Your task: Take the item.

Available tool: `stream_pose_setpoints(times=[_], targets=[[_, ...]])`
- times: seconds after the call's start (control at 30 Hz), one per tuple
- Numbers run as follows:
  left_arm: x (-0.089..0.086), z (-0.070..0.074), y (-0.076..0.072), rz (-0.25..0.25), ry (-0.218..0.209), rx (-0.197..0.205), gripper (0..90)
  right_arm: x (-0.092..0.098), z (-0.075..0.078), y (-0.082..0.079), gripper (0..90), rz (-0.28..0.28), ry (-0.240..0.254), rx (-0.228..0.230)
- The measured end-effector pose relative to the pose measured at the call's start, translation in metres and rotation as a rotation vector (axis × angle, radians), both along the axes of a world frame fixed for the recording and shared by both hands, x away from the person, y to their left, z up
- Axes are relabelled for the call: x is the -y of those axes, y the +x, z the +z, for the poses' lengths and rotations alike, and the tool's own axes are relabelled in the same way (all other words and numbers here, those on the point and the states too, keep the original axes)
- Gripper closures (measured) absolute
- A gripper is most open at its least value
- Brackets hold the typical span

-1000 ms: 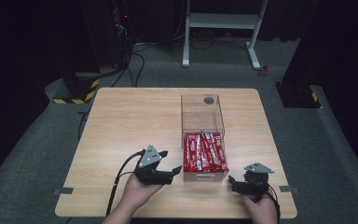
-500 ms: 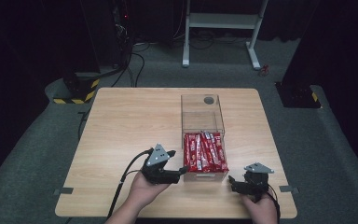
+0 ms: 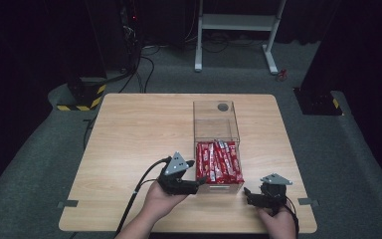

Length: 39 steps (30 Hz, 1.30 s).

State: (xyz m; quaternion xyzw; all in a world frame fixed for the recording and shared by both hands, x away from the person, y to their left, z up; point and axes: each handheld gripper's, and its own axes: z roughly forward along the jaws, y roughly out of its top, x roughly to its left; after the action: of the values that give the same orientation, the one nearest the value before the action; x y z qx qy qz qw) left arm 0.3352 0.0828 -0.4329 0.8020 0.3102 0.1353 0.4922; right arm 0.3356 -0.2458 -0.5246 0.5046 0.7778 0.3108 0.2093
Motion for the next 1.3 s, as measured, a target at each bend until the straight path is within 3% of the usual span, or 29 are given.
stream_pose_setpoints(times=[0.53,0.8,0.93,1.3], targets=[[0.01,-0.004,0.006,0.002,0.01,-0.014,41.0,0.0,0.0,0.0,8.1,0.002,0.002,0.0],[0.015,-0.006,0.007,0.029,0.0,-0.009,51.8,-0.001,0.0,0.0,8.1,0.005,0.003,-0.002],[0.016,-0.005,0.007,0.041,-0.001,0.011,58.3,-0.001,0.0,0.0,8.1,0.005,0.003,-0.002],[0.021,-0.011,0.013,0.059,0.03,-0.001,62.9,-0.001,0.0,0.0,8.1,0.006,0.003,-0.003]])
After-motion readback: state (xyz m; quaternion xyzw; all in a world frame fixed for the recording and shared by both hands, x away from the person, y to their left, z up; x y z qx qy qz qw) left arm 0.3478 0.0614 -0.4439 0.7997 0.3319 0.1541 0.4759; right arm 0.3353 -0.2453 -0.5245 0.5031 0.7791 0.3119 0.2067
